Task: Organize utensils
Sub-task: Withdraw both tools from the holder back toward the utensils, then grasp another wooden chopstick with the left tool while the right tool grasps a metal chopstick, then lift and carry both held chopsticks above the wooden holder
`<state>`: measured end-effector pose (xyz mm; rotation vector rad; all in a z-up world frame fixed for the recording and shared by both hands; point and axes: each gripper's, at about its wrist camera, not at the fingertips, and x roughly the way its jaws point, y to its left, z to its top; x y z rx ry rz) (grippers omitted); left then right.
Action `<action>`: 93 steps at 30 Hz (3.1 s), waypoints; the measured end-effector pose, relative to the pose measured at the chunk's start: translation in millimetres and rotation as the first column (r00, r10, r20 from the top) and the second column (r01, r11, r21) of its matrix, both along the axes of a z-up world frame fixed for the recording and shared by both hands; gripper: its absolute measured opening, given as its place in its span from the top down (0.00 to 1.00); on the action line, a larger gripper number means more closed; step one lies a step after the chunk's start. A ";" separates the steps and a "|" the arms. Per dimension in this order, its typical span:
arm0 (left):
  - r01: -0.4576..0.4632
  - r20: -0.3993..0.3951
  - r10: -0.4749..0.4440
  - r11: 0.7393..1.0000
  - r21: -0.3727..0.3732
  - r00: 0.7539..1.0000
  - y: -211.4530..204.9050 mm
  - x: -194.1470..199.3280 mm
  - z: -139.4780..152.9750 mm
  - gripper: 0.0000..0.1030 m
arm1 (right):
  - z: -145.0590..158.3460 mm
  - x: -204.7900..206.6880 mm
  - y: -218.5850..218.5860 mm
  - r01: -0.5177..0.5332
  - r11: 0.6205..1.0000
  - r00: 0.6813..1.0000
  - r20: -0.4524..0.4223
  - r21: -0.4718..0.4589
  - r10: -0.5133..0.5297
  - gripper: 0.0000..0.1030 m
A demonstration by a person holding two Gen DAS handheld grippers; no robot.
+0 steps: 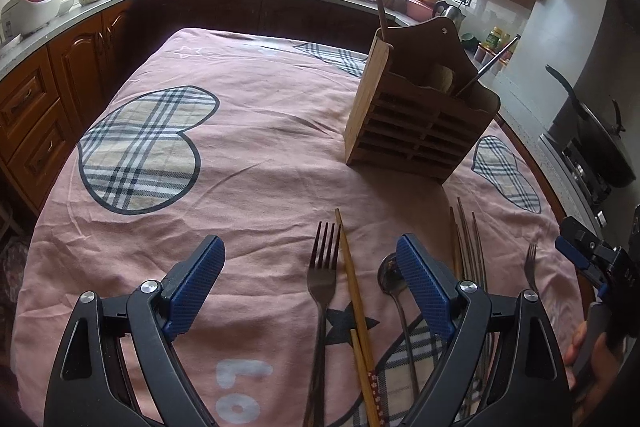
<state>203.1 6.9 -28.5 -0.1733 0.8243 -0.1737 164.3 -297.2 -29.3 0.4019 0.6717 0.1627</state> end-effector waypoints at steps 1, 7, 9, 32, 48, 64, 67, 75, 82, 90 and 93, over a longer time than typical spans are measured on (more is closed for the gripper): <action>0.010 -0.004 -0.010 1.000 0.005 1.000 -2.6 3.0 -0.8 0.13 | -0.2 1.5 0.2 0.000 1.000 1.000 -0.003 -0.004 0.000 0.03; 0.071 -0.041 -0.068 0.996 0.056 0.997 -17.2 27.3 -9.2 0.14 | -4.2 14.6 1.8 -0.013 1.000 1.000 -0.025 -0.024 0.012 0.04; 0.096 -0.064 -0.090 0.992 0.082 0.994 -23.2 37.2 -13.3 0.17 | -5.3 21.0 3.8 -0.021 0.999 0.999 -0.032 -0.039 0.020 0.04; 0.331 -0.221 -0.289 0.926 0.181 0.931 -72.4 78.7 -52.4 0.91 | -62.3 125.0 45.0 -0.156 0.964 0.959 -0.267 -0.218 0.095 0.85; 0.260 -0.064 -0.259 0.965 0.017 0.964 -44.4 58.9 6.9 0.96 | -7.5 86.8 24.3 -0.117 0.987 0.988 -0.110 -0.107 0.105 0.95; 0.170 0.112 -0.159 0.980 -0.103 0.981 -9.9 22.0 64.6 0.96 | 57.2 40.2 18.2 -0.077 0.994 0.995 0.062 -0.076 0.082 0.96; 0.170 0.140 -0.155 0.980 -0.100 0.978 -8.8 12.8 73.8 0.96 | 65.0 33.7 17.0 -0.073 0.995 0.993 0.086 -0.072 0.079 0.96; 0.169 0.199 -0.145 0.980 -0.109 0.969 -4.0 -4.4 93.0 0.96 | 86.2 12.2 16.5 -0.067 0.995 0.986 0.149 -0.073 0.077 0.97; 0.161 0.253 -0.127 0.980 -0.118 0.959 0.8 -17.7 111.2 0.96 | 102.6 0.7 15.4 -0.058 0.995 0.977 0.200 -0.077 0.072 0.97; 0.132 0.299 -0.085 0.981 -0.141 0.950 9.7 -20.3 124.6 0.96 | 115.9 -2.0 14.3 -0.047 0.996 0.967 0.247 -0.075 0.064 0.97; 0.123 0.313 -0.072 0.981 -0.147 0.947 12.4 -18.7 128.5 0.96 | 119.0 -0.8 12.5 -0.043 0.996 0.965 0.257 -0.072 0.060 0.97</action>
